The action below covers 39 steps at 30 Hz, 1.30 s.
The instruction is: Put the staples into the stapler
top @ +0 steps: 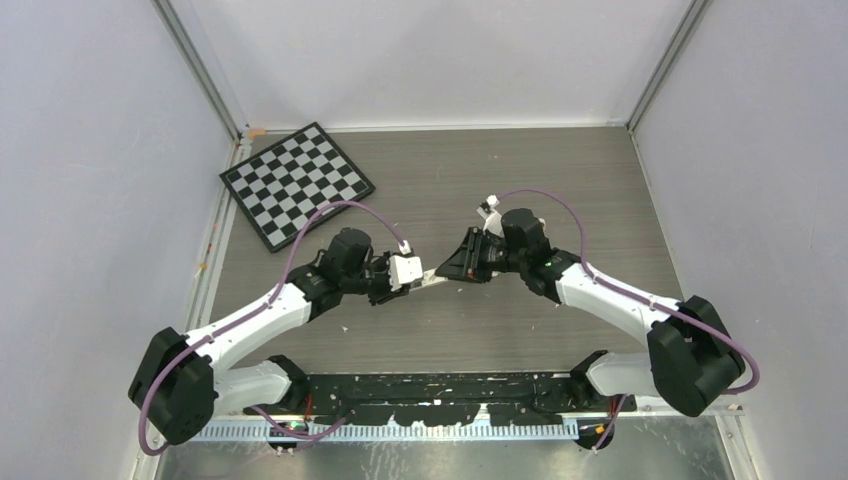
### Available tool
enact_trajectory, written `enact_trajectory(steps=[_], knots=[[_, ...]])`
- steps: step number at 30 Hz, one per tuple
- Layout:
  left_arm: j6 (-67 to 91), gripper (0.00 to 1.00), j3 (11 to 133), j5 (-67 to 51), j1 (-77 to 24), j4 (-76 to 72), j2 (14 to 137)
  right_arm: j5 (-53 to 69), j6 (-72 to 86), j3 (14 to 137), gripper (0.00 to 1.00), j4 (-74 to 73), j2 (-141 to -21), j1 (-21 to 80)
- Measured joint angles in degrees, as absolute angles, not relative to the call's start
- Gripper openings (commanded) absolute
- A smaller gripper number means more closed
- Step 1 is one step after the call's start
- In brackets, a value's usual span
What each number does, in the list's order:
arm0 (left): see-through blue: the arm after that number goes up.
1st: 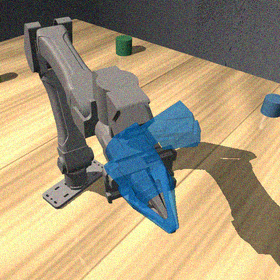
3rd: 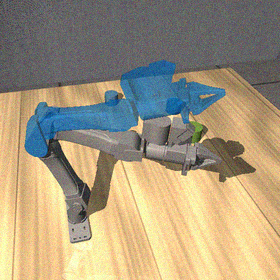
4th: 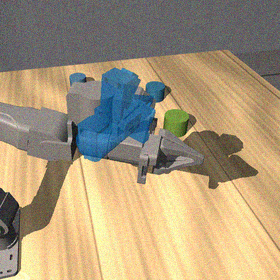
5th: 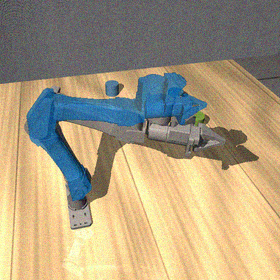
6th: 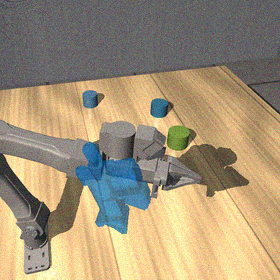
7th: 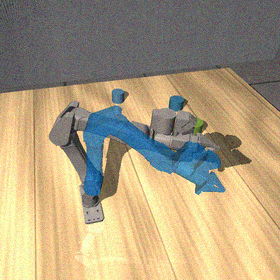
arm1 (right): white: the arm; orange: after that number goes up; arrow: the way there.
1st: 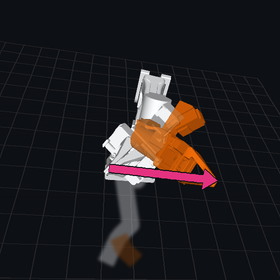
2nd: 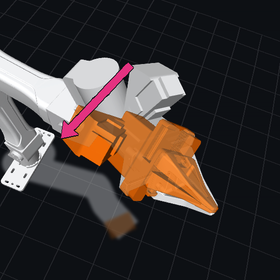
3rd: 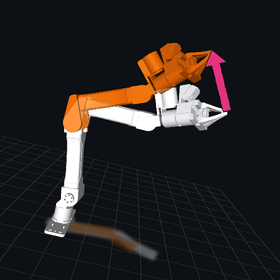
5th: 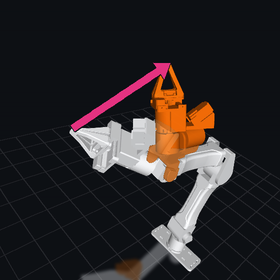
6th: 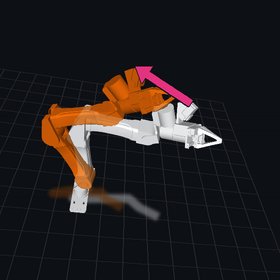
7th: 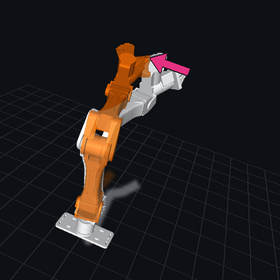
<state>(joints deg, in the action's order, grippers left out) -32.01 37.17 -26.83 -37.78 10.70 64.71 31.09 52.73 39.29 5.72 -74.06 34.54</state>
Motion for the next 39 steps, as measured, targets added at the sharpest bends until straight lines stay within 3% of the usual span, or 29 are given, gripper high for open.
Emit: enact_trajectory(steps=[22,25,29,35,36,39], knots=[[-29.7,0.39,39.4,-20.3,-41.5,18.4,75.5,26.0,41.3,31.0,0.31,-13.7,-66.2,30.7],[-28.7,0.40,40.3,-18.7,-42.6,19.0,76.8,24.6,40.3,30.5,0.37,-15.2,-66.3,30.7],[-26.9,0.49,41.2,-17.3,-43.4,19.1,77.9,22.4,39.0,30.6,0.44,-16.6,-66.8,30.7],[-22.8,0.62,41.2,-13.5,-43.5,17.4,74.7,18.4,37.6,32.0,0.46,-20.9,-66.7,30.7],[-22.2,0.66,41.2,-12.5,-43.5,16.9,73.4,17.6,37.5,32.6,0.46,-21.9,-66.6,30.7],[-19.7,0.88,41.7,-8.8,-43.1,16.1,68.8,15.4,37.3,34.3,0.46,-25.1,-65.6,30.7]])
